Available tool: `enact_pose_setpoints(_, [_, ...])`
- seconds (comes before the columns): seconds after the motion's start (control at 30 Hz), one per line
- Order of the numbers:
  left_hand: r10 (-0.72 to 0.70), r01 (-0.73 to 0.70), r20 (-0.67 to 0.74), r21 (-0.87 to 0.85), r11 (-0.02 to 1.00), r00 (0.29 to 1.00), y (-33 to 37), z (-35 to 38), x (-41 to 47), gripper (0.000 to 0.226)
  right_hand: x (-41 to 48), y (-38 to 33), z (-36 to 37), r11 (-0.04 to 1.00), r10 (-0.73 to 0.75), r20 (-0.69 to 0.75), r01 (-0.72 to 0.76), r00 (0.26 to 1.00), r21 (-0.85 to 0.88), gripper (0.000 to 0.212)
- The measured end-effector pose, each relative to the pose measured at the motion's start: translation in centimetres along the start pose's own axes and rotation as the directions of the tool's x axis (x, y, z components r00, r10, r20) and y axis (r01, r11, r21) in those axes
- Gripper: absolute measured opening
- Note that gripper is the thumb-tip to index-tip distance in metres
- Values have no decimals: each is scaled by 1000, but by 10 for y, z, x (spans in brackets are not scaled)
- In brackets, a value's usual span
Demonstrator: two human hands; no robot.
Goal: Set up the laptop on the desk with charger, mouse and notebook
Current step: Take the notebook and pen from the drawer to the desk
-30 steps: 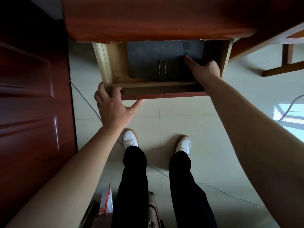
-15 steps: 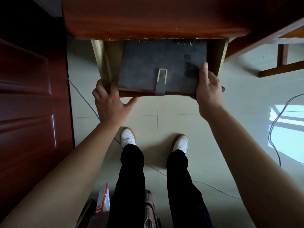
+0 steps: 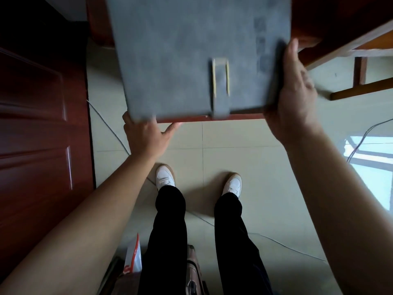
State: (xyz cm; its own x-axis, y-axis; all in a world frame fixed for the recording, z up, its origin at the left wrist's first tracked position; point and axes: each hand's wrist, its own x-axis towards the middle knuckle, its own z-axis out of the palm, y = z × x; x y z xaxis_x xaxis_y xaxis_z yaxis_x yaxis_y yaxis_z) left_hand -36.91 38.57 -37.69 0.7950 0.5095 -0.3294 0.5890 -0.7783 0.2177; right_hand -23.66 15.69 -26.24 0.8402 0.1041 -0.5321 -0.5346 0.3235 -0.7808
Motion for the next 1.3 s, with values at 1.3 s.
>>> enact_pose_setpoints(1.3, [159,-162,-202,1,987,967,-10,14,5,65,79,102,49,-216,255,280,336,926,-917,46])
